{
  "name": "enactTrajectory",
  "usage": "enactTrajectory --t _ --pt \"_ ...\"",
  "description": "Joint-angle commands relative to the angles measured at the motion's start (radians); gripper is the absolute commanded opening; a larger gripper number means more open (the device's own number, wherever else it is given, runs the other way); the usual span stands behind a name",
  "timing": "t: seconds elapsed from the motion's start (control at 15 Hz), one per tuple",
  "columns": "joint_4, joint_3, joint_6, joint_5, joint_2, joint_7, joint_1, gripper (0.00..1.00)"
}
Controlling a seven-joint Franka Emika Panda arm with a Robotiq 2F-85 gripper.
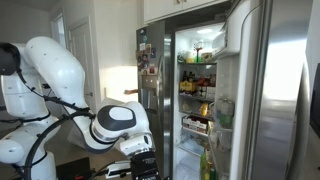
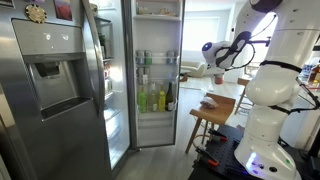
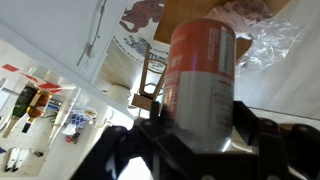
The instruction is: Remove the pink can from the fridge and place it on the stool
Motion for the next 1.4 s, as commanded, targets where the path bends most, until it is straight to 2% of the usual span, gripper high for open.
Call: enactTrajectory --t 0.0,0.47,0.93,1.33 --pt "0.064 -0.007 0.053 -0.019 0.073 0.049 -0.031 0.48" --pt "0.129 -0.011 0.093 -0.092 0.203 0.211 -0.073 0.48" --pt "0.226 -0.007 0.127 -0.101 0.354 0.255 -0.118 0.48" --pt "0.343 0.01 0.176 -0.091 0.484 0.24 -0.161 0.48"
